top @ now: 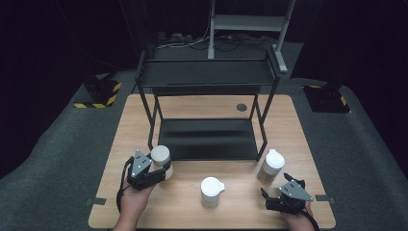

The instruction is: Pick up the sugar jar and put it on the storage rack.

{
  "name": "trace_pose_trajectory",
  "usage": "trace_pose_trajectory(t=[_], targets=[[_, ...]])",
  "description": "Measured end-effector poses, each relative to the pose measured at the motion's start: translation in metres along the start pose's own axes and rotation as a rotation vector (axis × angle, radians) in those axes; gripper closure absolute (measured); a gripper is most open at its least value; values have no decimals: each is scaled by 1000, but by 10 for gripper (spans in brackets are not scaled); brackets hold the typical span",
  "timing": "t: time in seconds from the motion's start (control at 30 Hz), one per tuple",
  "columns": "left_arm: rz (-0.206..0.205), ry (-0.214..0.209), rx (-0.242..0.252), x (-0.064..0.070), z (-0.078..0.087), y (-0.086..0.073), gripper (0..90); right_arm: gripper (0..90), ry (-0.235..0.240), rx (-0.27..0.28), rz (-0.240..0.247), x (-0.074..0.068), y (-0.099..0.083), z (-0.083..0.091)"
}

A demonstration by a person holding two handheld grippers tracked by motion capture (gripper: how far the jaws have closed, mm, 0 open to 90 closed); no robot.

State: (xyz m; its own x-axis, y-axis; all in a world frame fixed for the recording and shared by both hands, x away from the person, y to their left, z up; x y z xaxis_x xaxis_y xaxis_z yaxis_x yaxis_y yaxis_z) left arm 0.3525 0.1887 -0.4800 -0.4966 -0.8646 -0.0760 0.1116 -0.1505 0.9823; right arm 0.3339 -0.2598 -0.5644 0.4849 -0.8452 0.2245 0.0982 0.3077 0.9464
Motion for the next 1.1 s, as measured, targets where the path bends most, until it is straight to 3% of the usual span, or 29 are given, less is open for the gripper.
trace_pose_trajectory(t=[0.43,0.57,1.1], targets=[[24,-5,7,4,-9,15,346,0,3,-1,1,0,0,0],[47,-6,14,4,-13,19,346,0,3,0,1,0,0,0],[53,13,23,8,-35,29,346,0,6,4,-4,0,0,0]])
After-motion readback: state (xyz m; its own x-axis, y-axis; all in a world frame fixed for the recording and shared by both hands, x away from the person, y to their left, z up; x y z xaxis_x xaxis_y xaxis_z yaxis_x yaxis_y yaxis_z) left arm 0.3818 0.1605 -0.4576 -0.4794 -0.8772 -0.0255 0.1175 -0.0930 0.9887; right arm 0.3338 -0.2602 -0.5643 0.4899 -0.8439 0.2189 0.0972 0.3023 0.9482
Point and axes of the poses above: each handheld gripper's, and its own axes: z roughly backward along the jaws, y roughly out of its top, x roughly to its right, the point moved 3 cm from there along -z, roughly forward along the jaws, and after that the axes turned 12 degrees about x, right-handed, at the moved point
